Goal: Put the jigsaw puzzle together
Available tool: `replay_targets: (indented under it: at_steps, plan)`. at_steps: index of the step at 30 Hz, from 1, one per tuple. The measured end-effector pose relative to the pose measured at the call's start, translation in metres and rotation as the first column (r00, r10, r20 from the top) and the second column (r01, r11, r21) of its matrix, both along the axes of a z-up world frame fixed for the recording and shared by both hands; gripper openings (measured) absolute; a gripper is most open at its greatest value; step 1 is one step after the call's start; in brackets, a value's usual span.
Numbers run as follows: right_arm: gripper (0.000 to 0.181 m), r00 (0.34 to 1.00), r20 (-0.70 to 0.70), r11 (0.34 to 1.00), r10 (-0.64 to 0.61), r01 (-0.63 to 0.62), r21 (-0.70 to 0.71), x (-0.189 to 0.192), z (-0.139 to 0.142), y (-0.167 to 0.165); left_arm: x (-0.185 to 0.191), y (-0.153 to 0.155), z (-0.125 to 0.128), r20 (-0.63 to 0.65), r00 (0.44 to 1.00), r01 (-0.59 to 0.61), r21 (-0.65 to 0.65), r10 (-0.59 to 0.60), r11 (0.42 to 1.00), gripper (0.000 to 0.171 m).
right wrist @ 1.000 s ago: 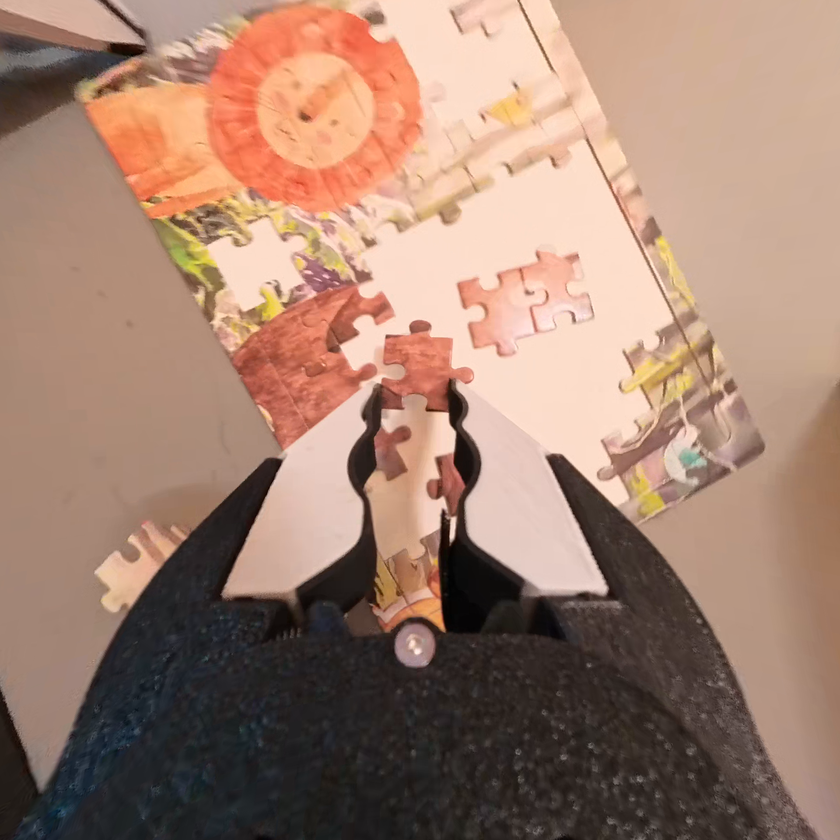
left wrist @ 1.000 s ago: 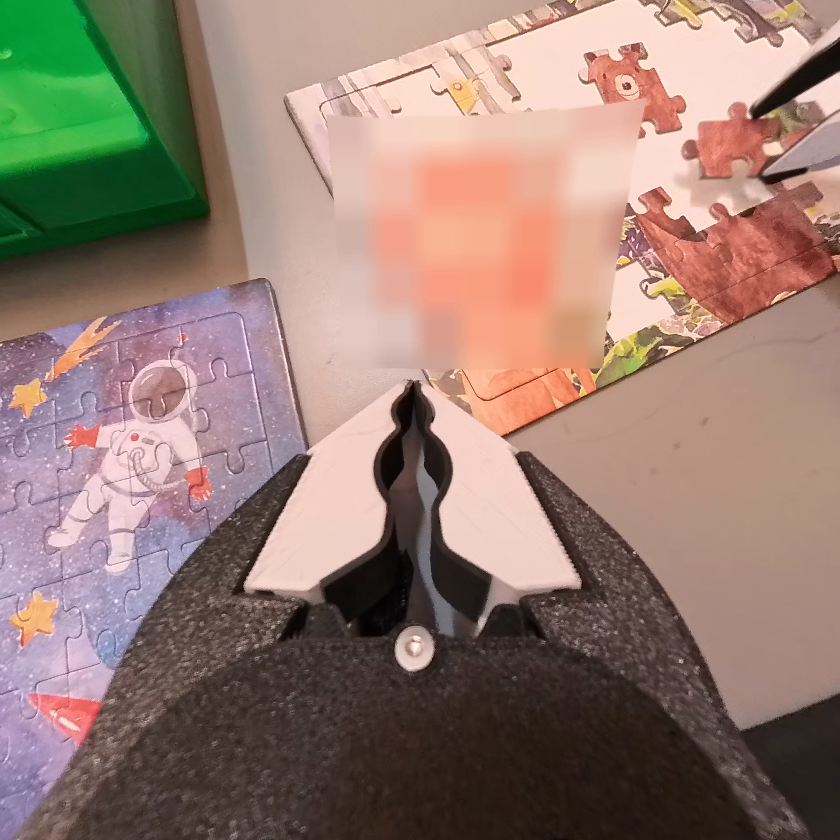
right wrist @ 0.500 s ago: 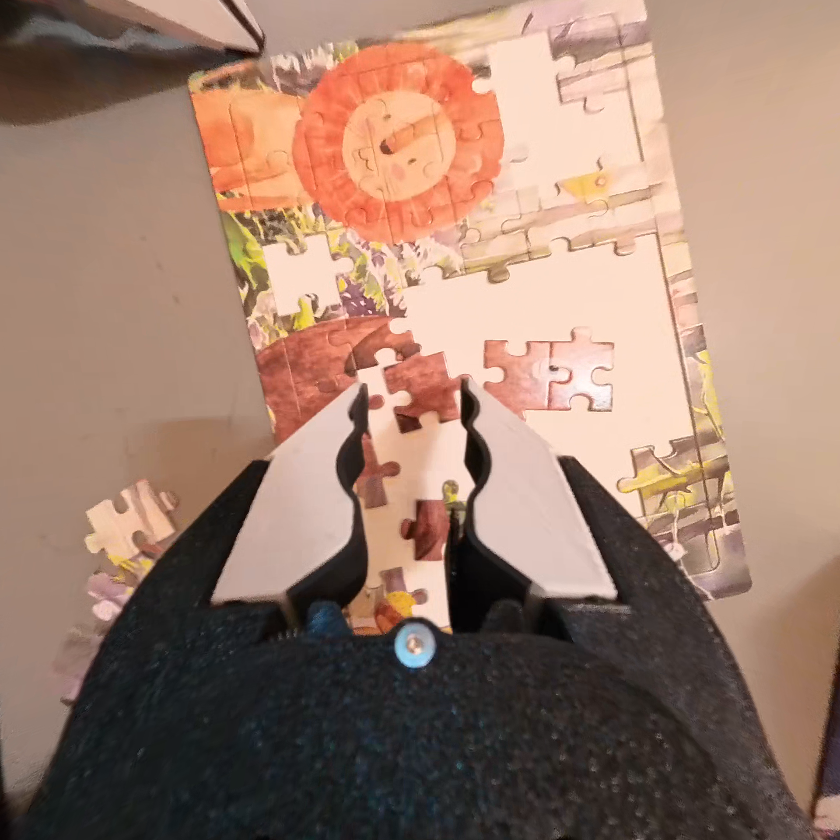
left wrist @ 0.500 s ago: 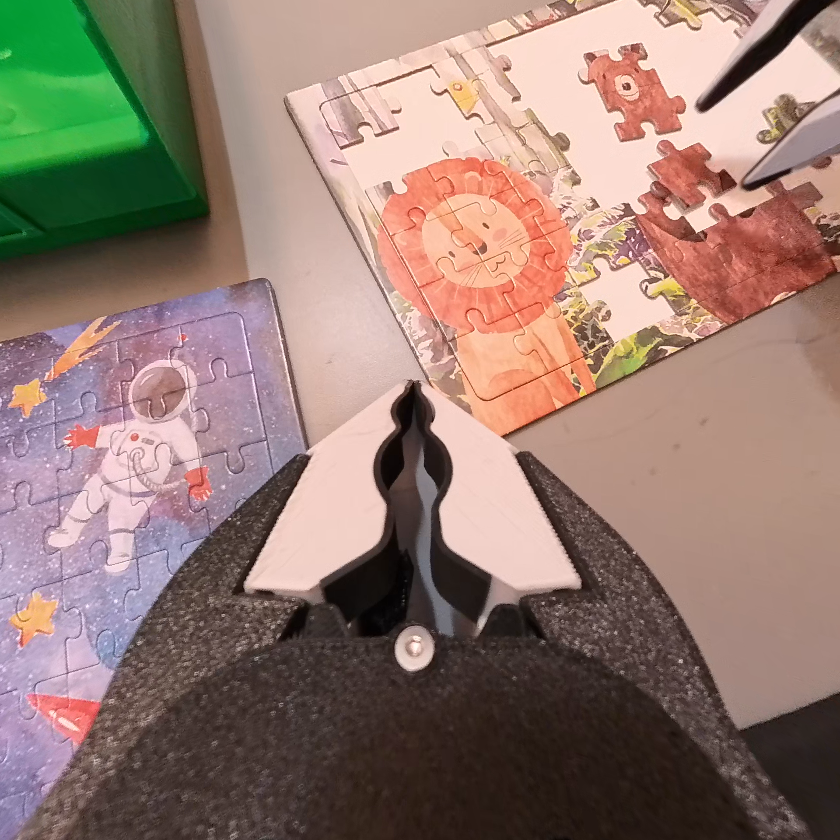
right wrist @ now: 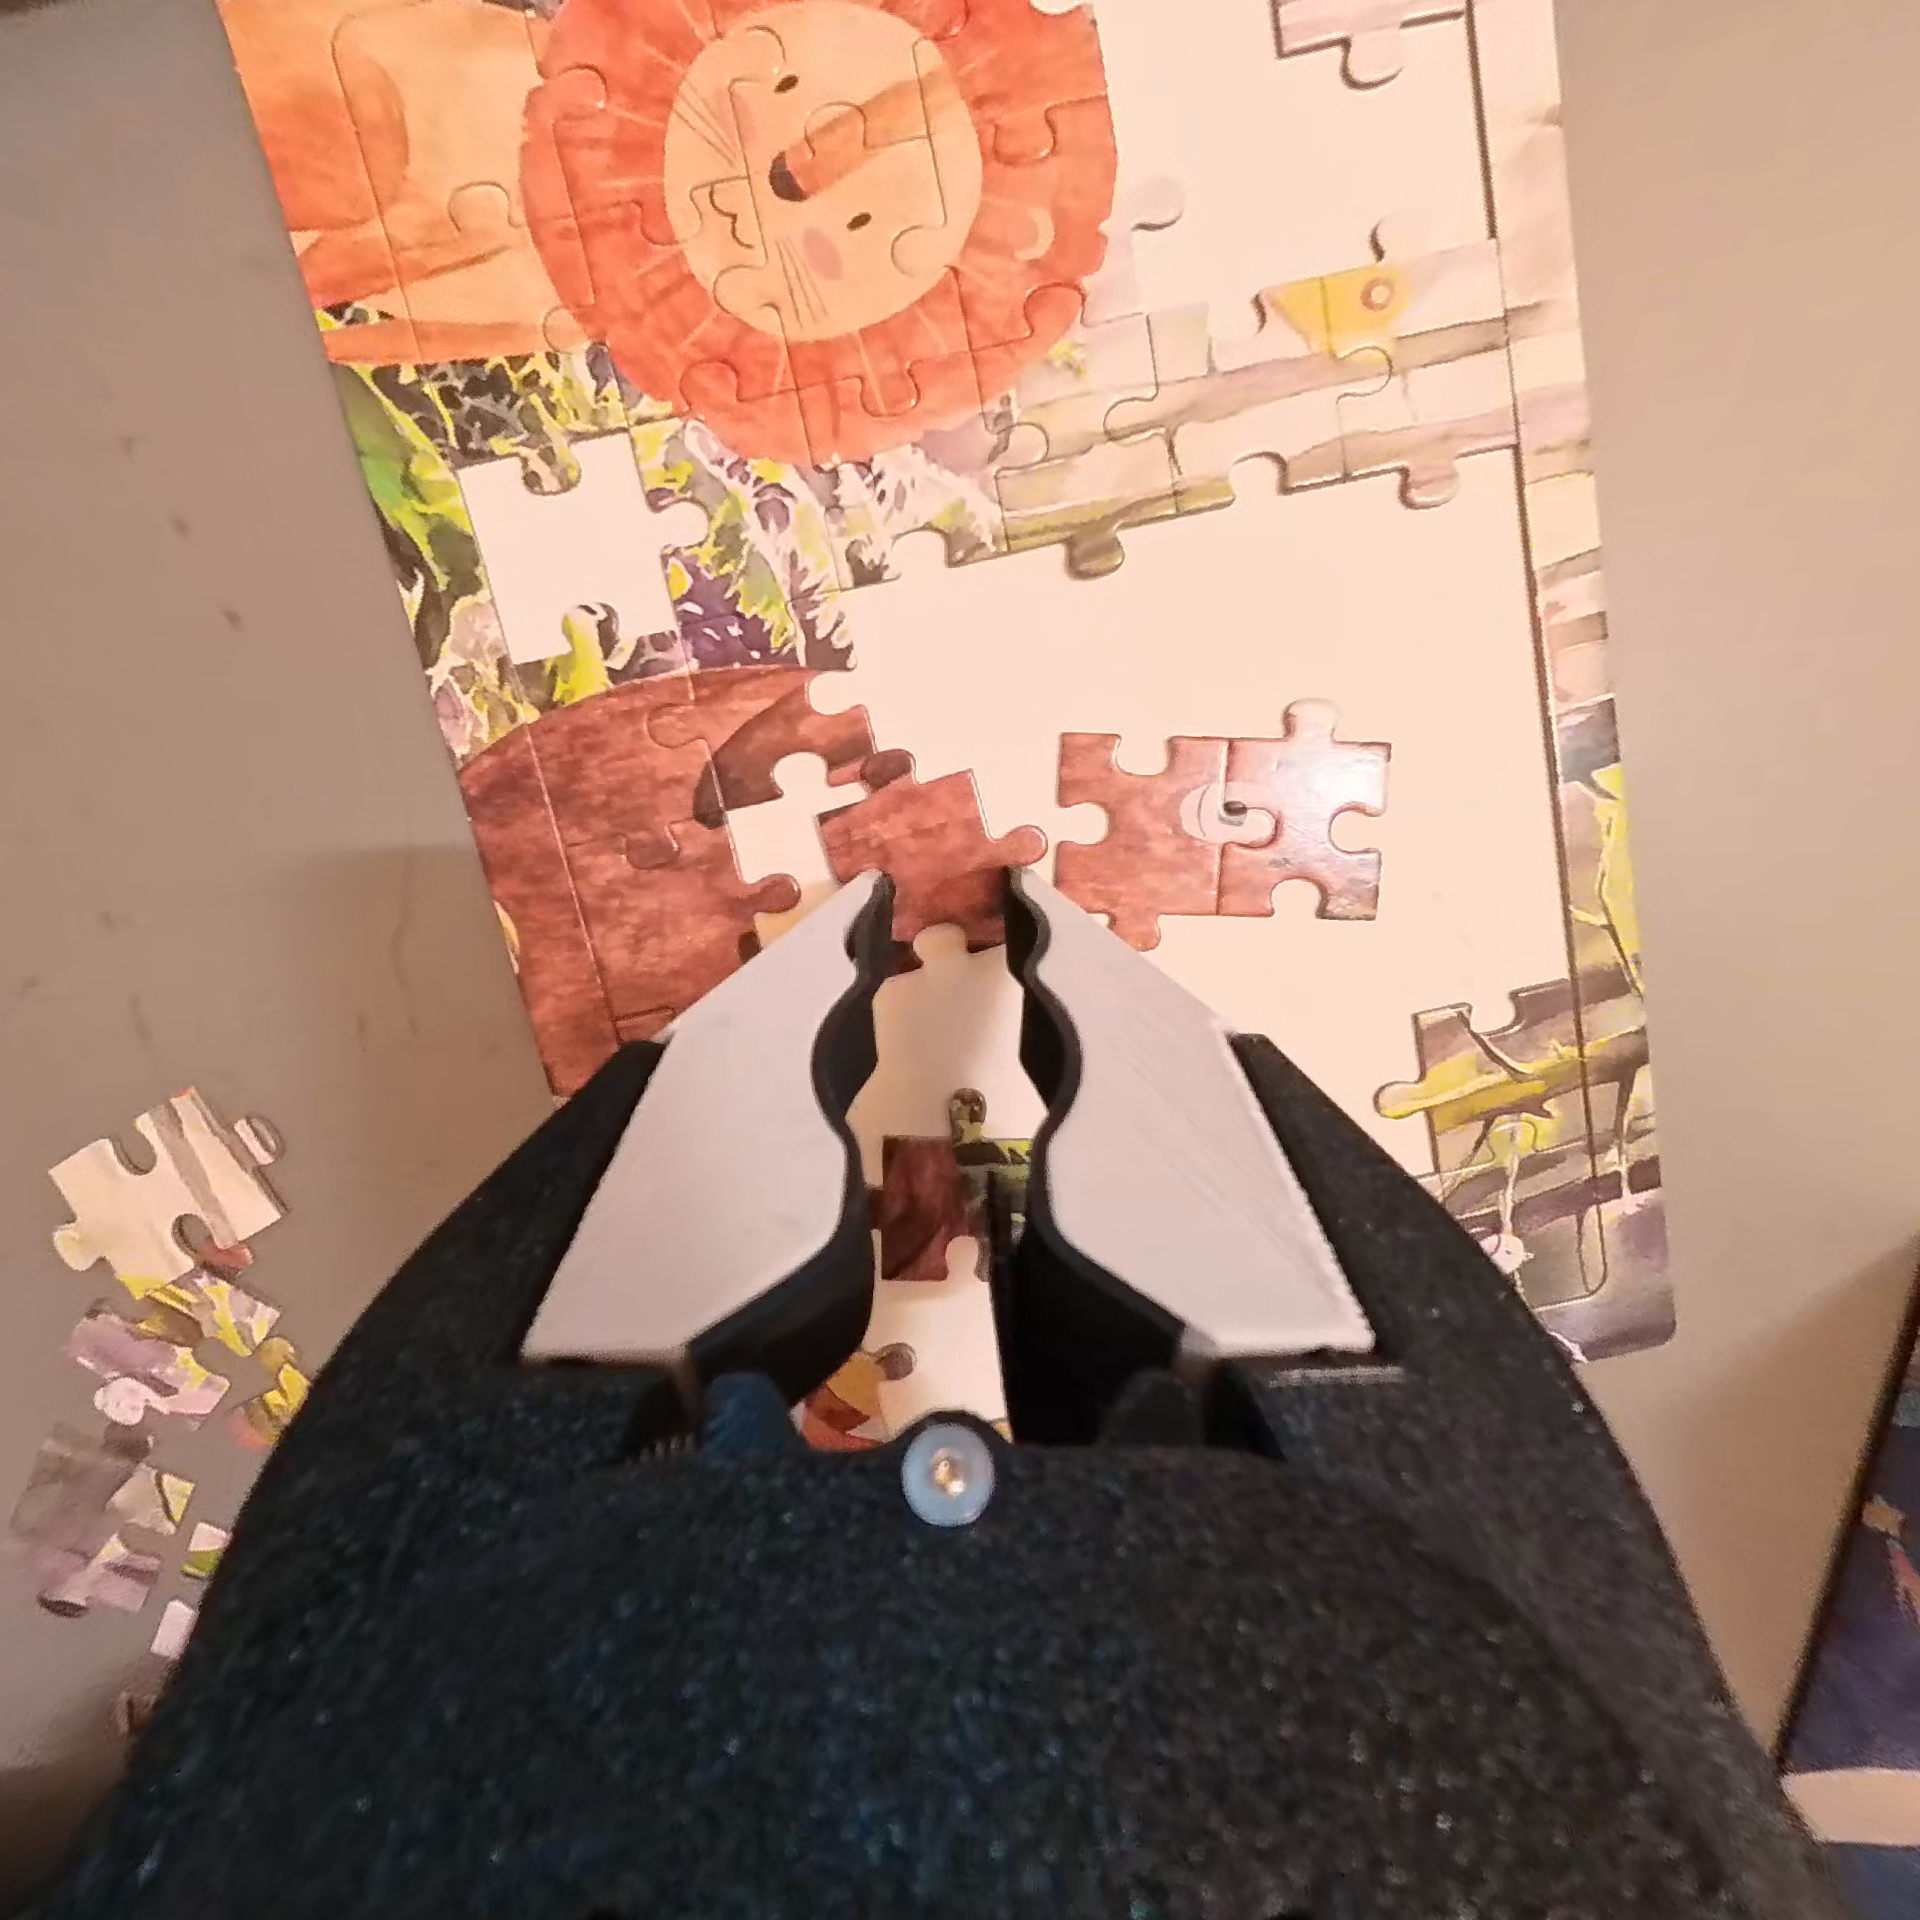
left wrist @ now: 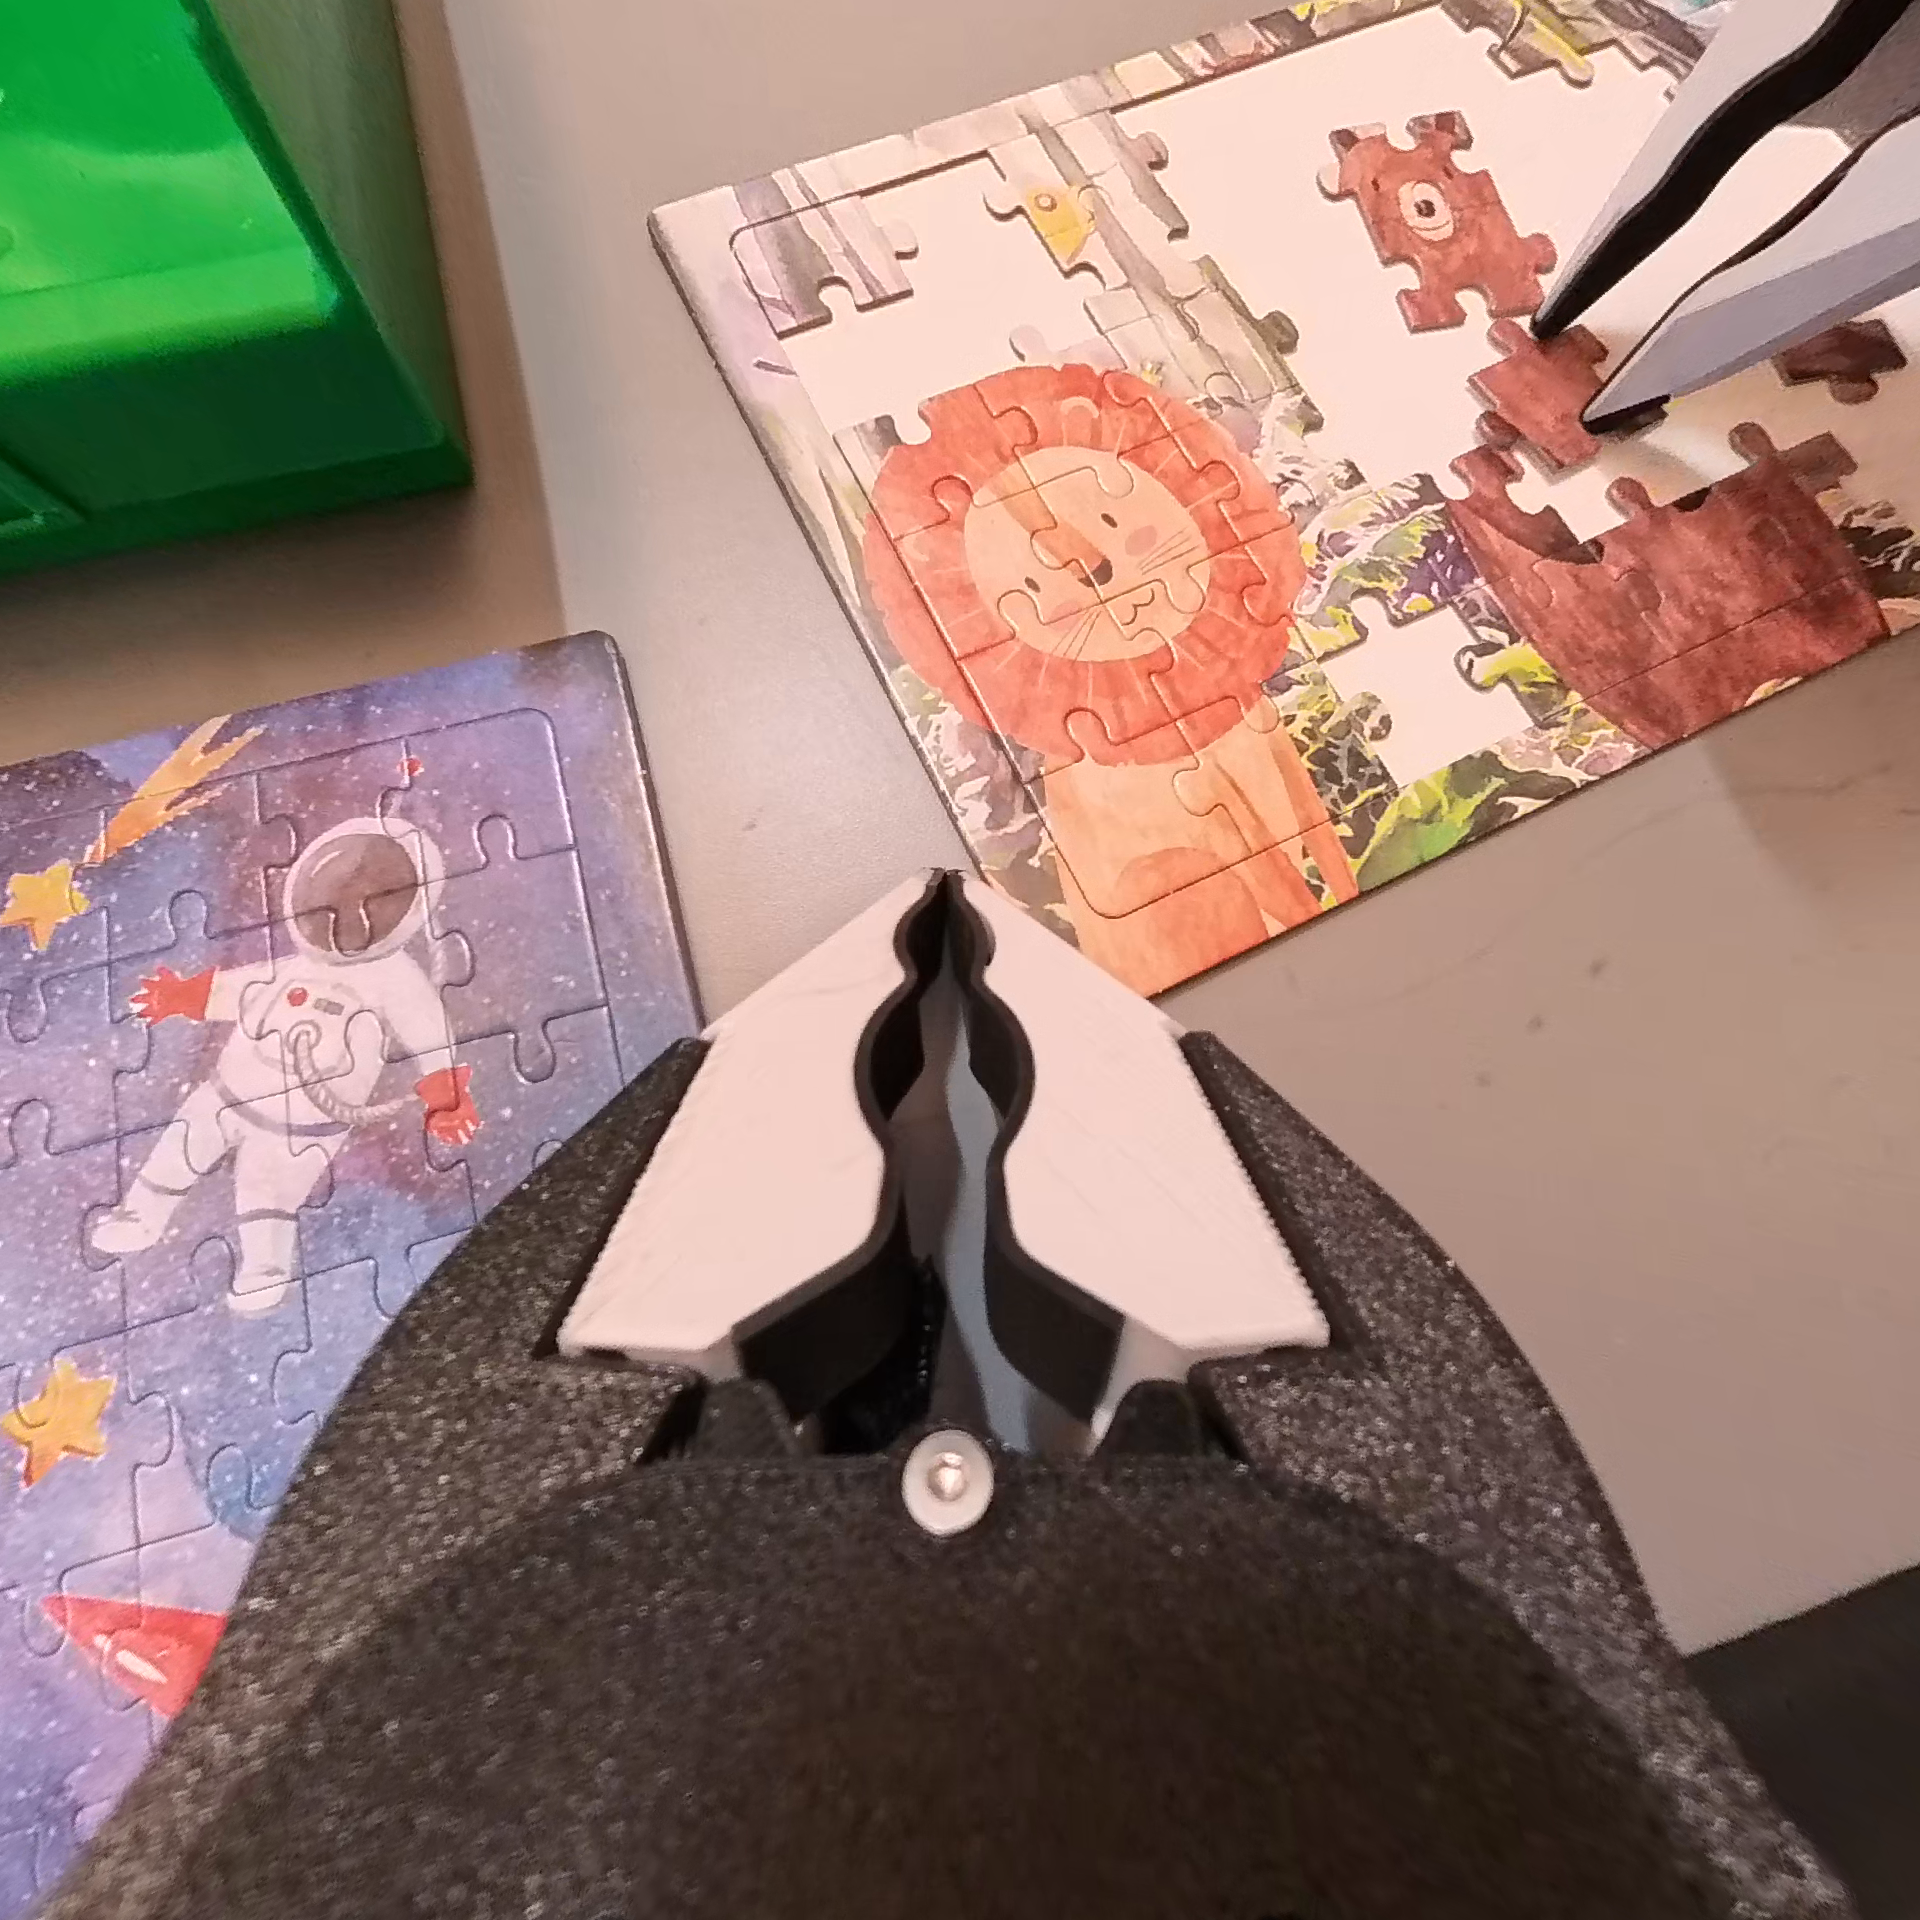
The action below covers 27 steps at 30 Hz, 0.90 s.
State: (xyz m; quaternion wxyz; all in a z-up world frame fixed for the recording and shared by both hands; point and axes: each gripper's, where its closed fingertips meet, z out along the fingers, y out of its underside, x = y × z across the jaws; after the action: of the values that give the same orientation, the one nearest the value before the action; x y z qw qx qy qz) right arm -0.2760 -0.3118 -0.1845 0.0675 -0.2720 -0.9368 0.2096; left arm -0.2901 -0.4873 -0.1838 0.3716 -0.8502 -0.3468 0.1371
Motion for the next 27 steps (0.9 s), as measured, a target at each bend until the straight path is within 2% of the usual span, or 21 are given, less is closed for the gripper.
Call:
replay_targets:
  at_steps: [14,19,21,24,27]
  plan:
    - [0.022,0.997,0.033,0.998,-0.069,0.068,0.016,0.016,0.001,-0.01,0.0,0.0,0.0,-0.008,1.0,0.0,-0.007,0.0,1.0,0.0]
    - [0.034,0.992,0.049,0.993,-0.12,0.119,0.028,0.014,0.004,-0.005,0.0,0.0,0.0,-0.008,1.0,0.0,-0.008,0.0,1.0,0.0]
    - [0.027,0.995,0.039,0.996,-0.088,0.087,0.01,0.017,0.009,-0.011,0.0,0.0,0.0,-0.009,1.0,0.0,-0.008,0.0,1.0,0.0]
    - [0.0,0.999,-0.033,0.999,-0.033,0.033,-0.009,0.014,0.014,-0.024,0.0,0.0,0.0,-0.01,1.0,0.0,-0.009,0.0,1.0,0.0]
    - [0.0,0.999,-0.023,0.999,-0.038,0.038,-0.011,0.013,0.006,-0.03,0.0,0.0,0.0,-0.009,1.0,0.0,-0.008,0.0,1.0,0.0]
